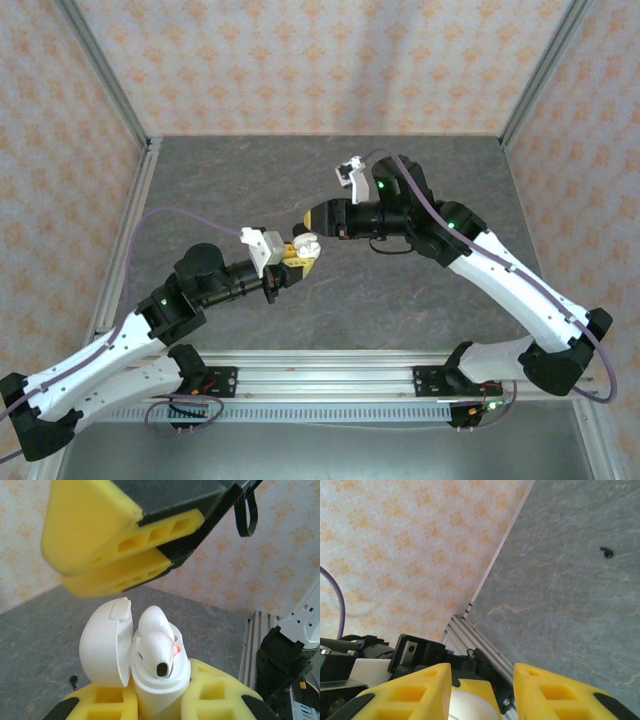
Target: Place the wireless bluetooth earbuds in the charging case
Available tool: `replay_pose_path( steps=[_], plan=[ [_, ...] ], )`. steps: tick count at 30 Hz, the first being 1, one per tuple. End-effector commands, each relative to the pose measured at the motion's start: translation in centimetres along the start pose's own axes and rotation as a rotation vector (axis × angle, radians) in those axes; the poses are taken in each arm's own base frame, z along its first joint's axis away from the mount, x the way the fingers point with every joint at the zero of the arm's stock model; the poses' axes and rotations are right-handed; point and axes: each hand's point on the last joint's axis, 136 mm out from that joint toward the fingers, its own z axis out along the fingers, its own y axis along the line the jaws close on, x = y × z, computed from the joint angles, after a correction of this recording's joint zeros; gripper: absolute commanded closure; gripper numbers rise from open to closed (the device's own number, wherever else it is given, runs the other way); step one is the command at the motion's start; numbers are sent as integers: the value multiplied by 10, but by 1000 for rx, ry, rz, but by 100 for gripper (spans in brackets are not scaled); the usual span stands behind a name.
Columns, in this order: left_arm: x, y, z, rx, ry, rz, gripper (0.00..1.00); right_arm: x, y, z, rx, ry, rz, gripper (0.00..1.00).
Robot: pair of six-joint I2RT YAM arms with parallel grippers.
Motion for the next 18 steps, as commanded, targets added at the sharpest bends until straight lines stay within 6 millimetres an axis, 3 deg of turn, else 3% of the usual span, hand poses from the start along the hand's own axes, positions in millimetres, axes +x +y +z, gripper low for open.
replay_pose_path(
  steps=[1, 10, 18],
  plan=[
    [-26, -8, 1, 40, -61, 26, 100, 4, 11, 3, -81, 35, 16, 64],
    [-30, -3, 11, 31, -64, 12, 100, 28, 14, -4, -131, 114, 32, 68],
    [-27, 3, 19, 7, -47, -9, 100, 32, 19, -16, -152, 98, 34, 68]
  ],
)
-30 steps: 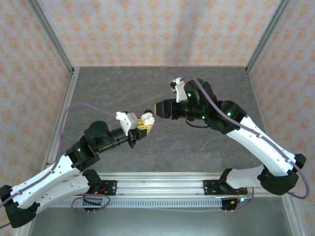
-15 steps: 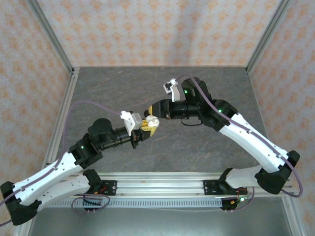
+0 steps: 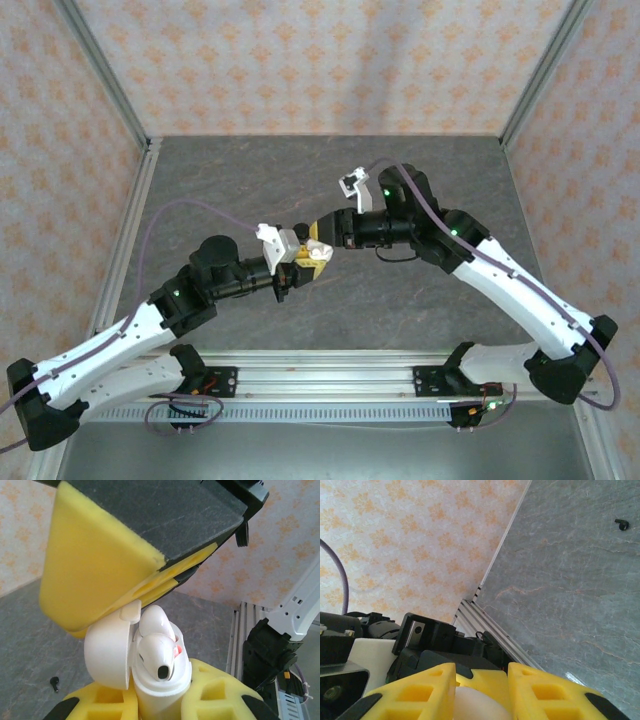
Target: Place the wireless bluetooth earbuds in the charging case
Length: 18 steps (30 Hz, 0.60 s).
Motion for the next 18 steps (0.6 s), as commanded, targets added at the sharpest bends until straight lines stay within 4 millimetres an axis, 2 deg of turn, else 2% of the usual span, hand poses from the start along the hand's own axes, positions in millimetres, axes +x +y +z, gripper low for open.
replay_pose_path(
  steps=[1, 2, 10, 15, 18],
  plan=[
    [-30, 11, -1, -59, -86, 0, 100, 13, 26, -8, -106, 52, -7, 68],
    [-30, 13, -2, -65, -87, -2, 100, 14, 34, -18, -124, 39, -23, 68],
    [-26, 22, -4, -96, -86, -28, 100, 20, 35, -22, -127, 58, -24, 68],
    [-23, 29, -5, -114, -89, -46, 100, 20, 26, -27, -74, 27, -42, 68],
    [-23, 33, -5, -122, -102, -62, 100, 19, 13, -26, -11, 10, -46, 68]
  ],
)
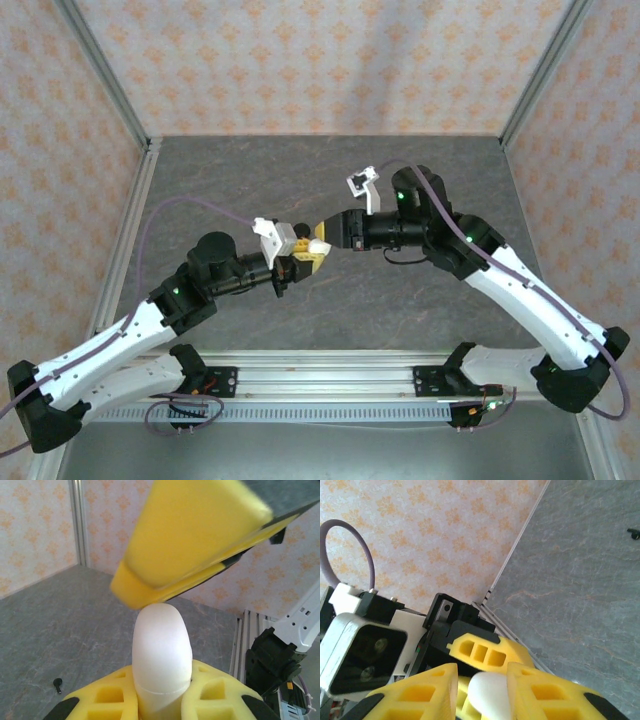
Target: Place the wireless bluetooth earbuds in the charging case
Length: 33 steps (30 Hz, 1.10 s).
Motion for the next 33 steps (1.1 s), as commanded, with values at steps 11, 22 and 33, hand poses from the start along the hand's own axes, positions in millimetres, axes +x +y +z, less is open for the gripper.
replay_pose_path(
  steps=[11, 22, 33],
  plan=[
    [2, 58, -10, -226, -24, -106, 100, 5, -59, -17, 321, -55, -16, 64],
    [63, 164, -31, -511, 141, -470, 100, 4, -132, -26, 541, -119, 148, 64],
    [132, 260, -7, -621, 464, -716, 100, 6, -175, 0, 589, -89, 279, 64]
  ],
)
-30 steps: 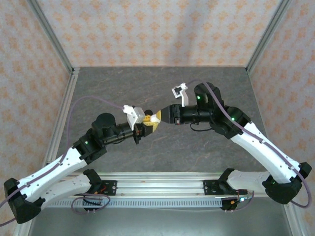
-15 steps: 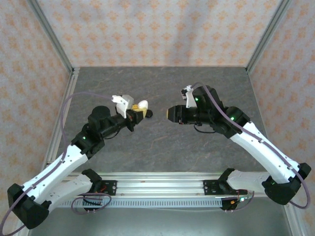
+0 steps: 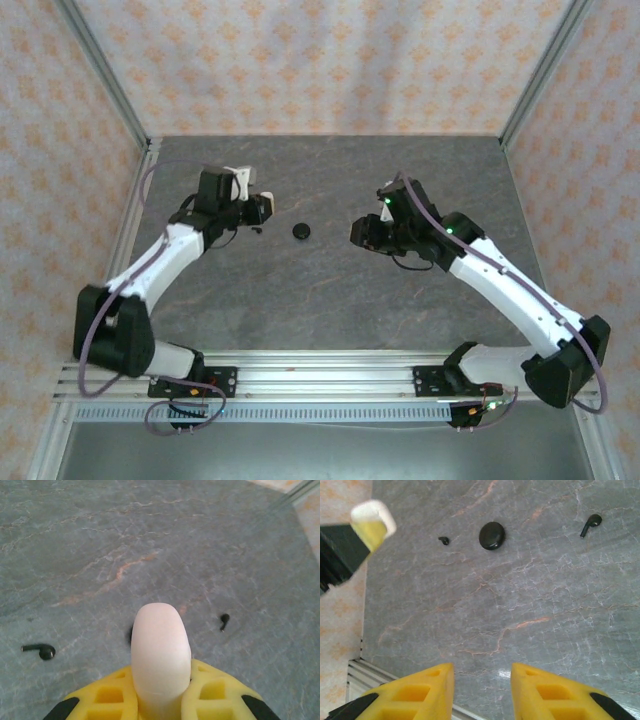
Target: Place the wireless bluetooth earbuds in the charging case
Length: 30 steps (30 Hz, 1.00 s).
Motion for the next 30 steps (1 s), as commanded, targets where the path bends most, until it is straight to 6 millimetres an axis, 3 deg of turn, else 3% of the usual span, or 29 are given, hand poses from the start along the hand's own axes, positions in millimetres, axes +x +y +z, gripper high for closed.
replay_pose_path(
  steps=[1, 9, 15, 17, 23, 30],
  plan=[
    [6, 10, 23, -33, 137, -2, 100, -4, -2, 11, 4, -8, 38, 64],
    [1, 46, 99, -145, 295, -38, 99, 3, -16, 35, 34, 16, 114, 64],
    [9, 67, 134, -198, 376, -45, 94, 5, -17, 52, 48, 54, 144, 64],
    [11, 72, 140, -218, 396, -42, 87, 6, -17, 56, 54, 71, 149, 64],
    [-5, 73, 137, -247, 382, 9, 59, 8, -23, 61, 75, 77, 157, 64],
    [-36, 69, 104, -317, 357, 120, 48, 6, -20, 61, 64, 73, 160, 63]
  ],
)
